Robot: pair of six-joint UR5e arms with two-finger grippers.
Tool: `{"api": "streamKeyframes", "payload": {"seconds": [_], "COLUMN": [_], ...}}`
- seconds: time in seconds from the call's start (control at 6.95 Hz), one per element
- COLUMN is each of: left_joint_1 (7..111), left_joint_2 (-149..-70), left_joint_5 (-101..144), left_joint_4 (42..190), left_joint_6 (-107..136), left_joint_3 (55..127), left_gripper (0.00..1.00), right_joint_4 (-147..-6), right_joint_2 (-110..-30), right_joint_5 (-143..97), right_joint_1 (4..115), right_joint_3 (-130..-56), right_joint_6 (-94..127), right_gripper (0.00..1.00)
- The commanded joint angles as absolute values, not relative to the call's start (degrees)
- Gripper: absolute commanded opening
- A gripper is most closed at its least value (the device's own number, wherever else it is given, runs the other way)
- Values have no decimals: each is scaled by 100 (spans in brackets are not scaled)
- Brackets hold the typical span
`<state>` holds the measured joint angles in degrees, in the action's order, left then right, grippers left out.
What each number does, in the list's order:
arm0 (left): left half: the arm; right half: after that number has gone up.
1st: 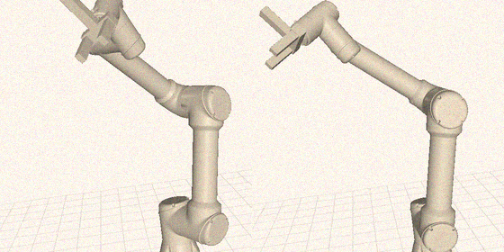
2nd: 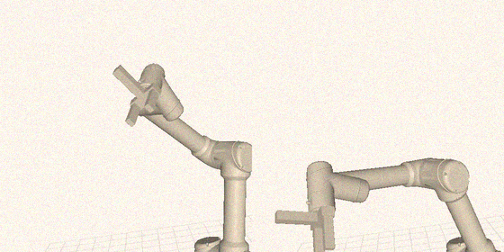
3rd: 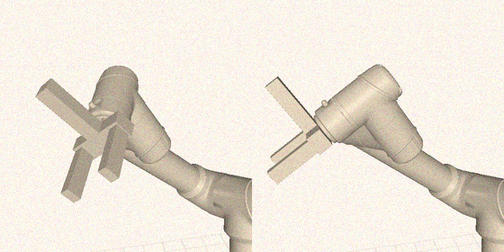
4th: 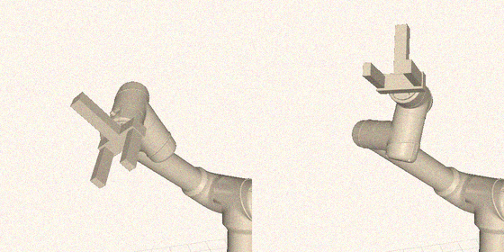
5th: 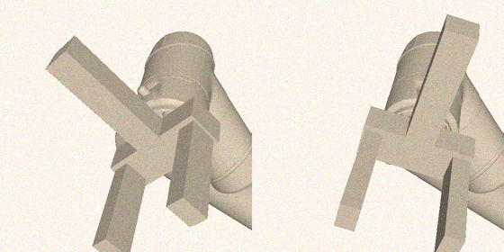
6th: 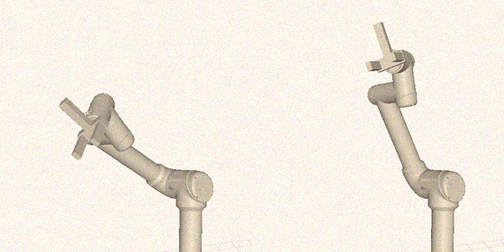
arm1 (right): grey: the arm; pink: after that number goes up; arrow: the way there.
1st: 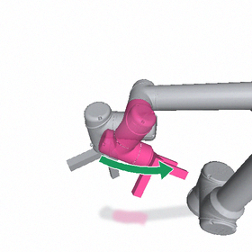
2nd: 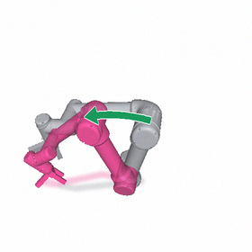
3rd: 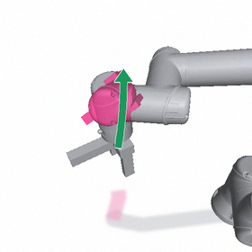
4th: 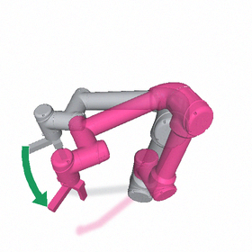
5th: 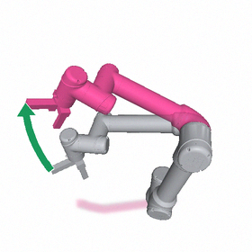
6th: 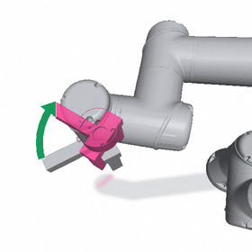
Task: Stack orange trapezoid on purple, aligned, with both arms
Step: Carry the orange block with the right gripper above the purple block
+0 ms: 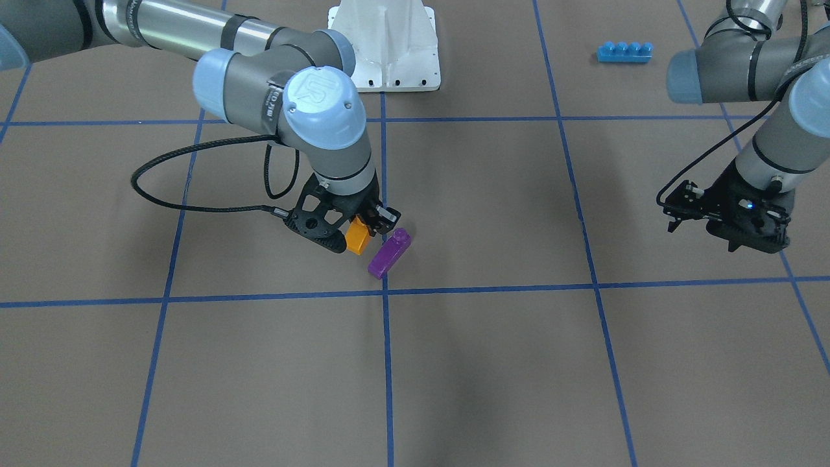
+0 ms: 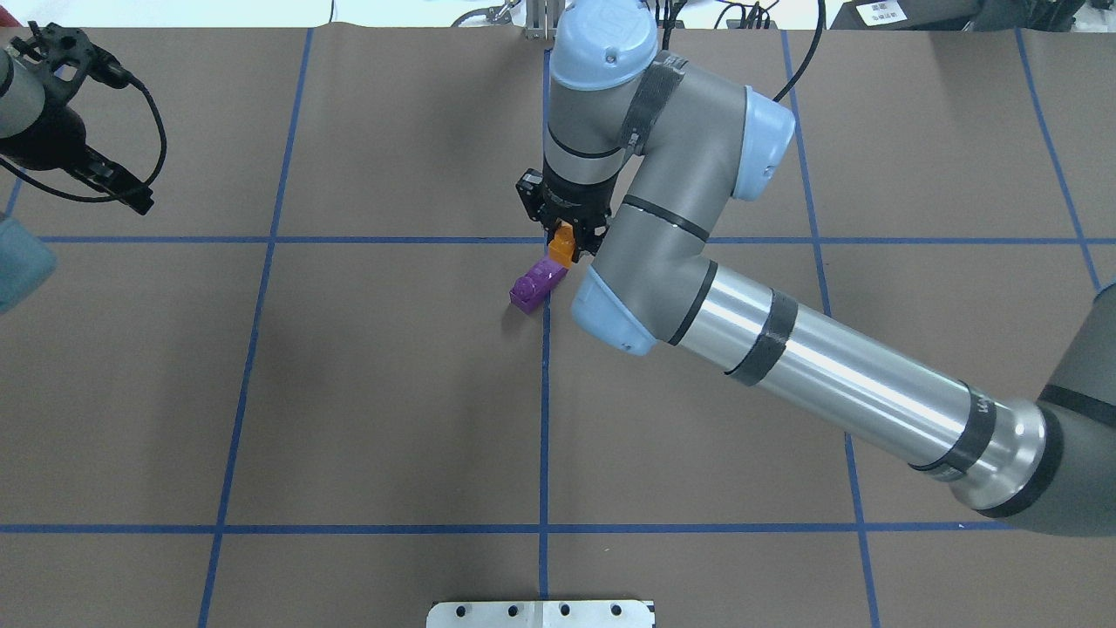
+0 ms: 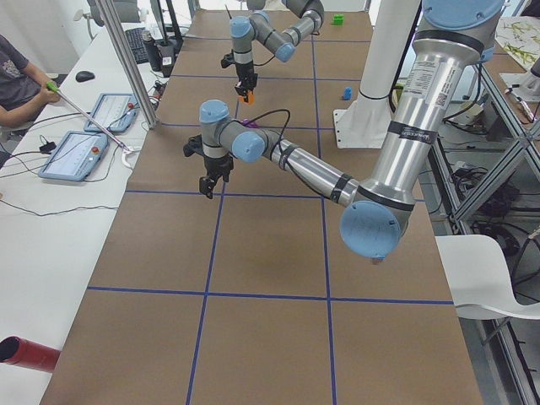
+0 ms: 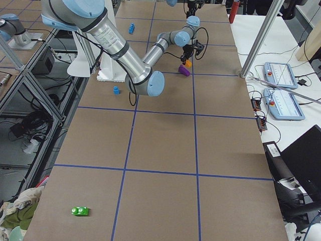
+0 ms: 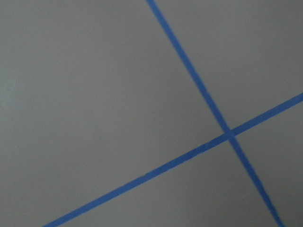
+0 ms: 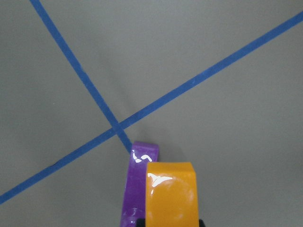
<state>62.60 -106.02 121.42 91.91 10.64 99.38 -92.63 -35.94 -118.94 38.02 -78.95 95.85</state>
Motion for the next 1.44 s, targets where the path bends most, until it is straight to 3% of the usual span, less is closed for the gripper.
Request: {"api": "streamKeyframes", "payload": {"seconds": [0.0, 1.29], "left_joint_1": [6293, 6267], "left_joint_2": [-10477, -10494], "left_joint_5": [12164, 12164], "left_joint_4": [9193, 9193], "left_joint_6": [1063, 1063], "left_joint_3": [9940, 9940], "left_gripper": [100, 100], "right_joint_4": [-9044, -8772], "right_joint_2": [-3314, -3173], "right_joint_5": [-11576, -11364], "right_joint_1": [3534, 3384], "right_joint_3": [-7462, -7022], "right_joint_6": [10273, 11197], "right_gripper": [0, 0]}}
